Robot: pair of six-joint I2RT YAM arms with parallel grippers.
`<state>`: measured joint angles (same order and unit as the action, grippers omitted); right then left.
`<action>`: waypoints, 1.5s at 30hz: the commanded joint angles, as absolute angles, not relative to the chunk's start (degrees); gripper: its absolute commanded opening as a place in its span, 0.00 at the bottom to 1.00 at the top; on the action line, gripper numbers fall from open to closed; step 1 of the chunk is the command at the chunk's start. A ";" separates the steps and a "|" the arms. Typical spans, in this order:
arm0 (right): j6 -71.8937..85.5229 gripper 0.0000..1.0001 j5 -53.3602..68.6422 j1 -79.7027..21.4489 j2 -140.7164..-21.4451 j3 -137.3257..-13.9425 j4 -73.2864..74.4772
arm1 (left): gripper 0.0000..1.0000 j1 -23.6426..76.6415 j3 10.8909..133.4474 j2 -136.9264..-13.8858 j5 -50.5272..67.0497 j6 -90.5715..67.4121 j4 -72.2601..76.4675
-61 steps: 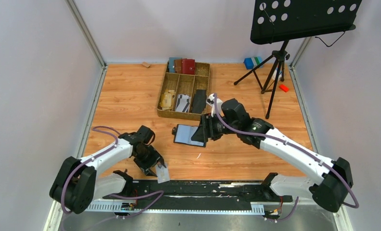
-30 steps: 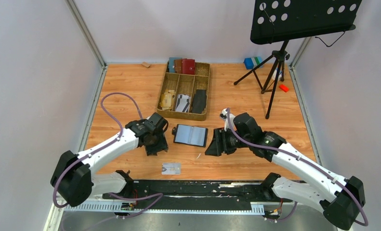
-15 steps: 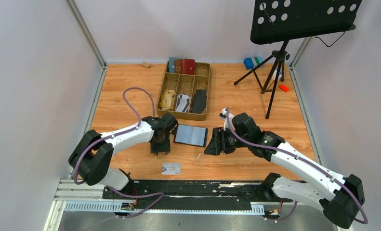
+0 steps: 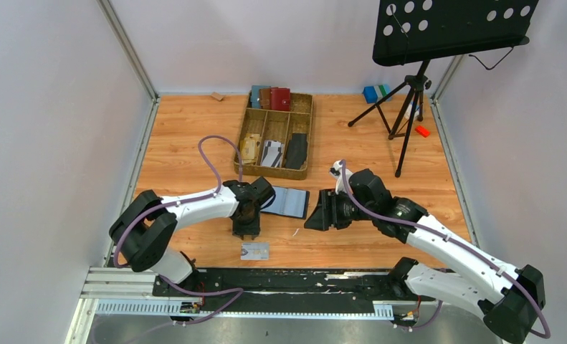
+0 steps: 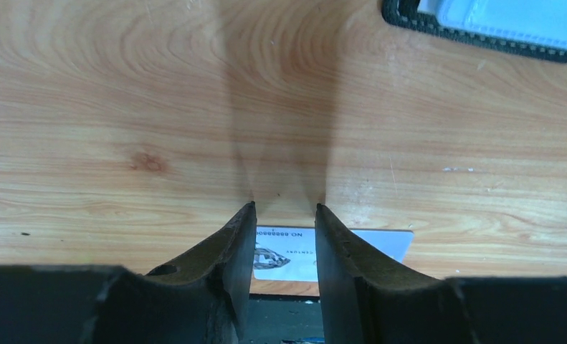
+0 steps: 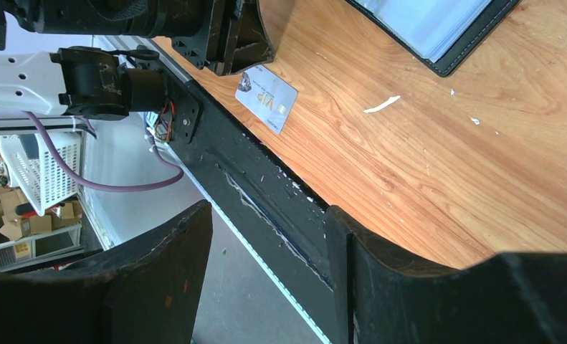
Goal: Take the credit cards out of the card holder
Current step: Move the credit card to the corner of the board.
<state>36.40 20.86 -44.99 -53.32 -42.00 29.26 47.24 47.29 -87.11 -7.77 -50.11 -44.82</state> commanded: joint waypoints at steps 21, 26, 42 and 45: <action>36.72 0.59 19.42 -45.97 -51.99 -41.18 26.96 | 0.43 52.47 41.66 -85.24 -1.36 -55.83 -43.93; 32.63 0.59 15.25 -50.06 -53.21 -41.85 27.76 | 0.43 52.56 42.11 -85.07 -2.06 -55.43 -44.60; 13.25 0.58 -0.90 -67.05 -66.94 -50.91 26.45 | 0.45 45.55 54.06 -75.44 -3.74 -47.90 -58.98; 15.38 0.57 4.67 -66.97 -69.41 -50.08 22.95 | 0.45 45.55 50.77 -72.54 0.23 -49.28 -60.21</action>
<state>16.19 1.17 -66.89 -67.18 -48.42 27.05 45.67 53.80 -76.38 -3.38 -49.10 -55.22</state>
